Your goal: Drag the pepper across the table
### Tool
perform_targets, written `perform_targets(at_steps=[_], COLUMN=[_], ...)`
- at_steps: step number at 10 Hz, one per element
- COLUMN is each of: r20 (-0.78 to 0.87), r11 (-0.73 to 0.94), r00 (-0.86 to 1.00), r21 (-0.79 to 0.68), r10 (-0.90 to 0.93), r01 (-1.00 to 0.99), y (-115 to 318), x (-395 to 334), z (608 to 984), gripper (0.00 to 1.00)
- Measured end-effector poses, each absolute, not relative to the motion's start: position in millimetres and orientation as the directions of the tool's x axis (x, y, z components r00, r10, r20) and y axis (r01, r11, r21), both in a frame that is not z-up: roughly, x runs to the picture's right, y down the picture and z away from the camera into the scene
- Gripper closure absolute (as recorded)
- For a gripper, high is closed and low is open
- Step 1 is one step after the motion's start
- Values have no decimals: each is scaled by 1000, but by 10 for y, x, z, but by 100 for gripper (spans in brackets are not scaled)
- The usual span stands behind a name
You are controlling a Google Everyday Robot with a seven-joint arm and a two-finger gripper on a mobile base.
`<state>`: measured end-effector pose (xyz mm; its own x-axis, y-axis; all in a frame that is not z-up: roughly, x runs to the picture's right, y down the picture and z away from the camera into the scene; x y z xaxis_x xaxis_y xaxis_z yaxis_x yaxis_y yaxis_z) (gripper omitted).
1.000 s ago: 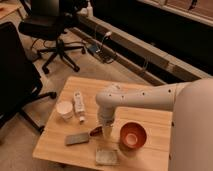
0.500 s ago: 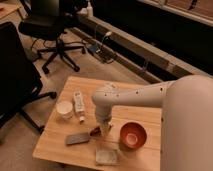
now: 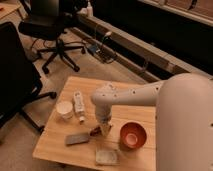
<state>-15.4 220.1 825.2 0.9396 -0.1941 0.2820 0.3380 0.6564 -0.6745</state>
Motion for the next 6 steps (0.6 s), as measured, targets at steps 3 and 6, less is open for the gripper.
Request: perform_targets(at_steps=[3,6], r20=[271,262], r11=[651,647], r00=[942,945], r21=[-683,-689], r10=[-196,-197], r01=[332,326], y=[2208,2203], x=[-162,-165], z=[8284,8298], gripper=[81,74])
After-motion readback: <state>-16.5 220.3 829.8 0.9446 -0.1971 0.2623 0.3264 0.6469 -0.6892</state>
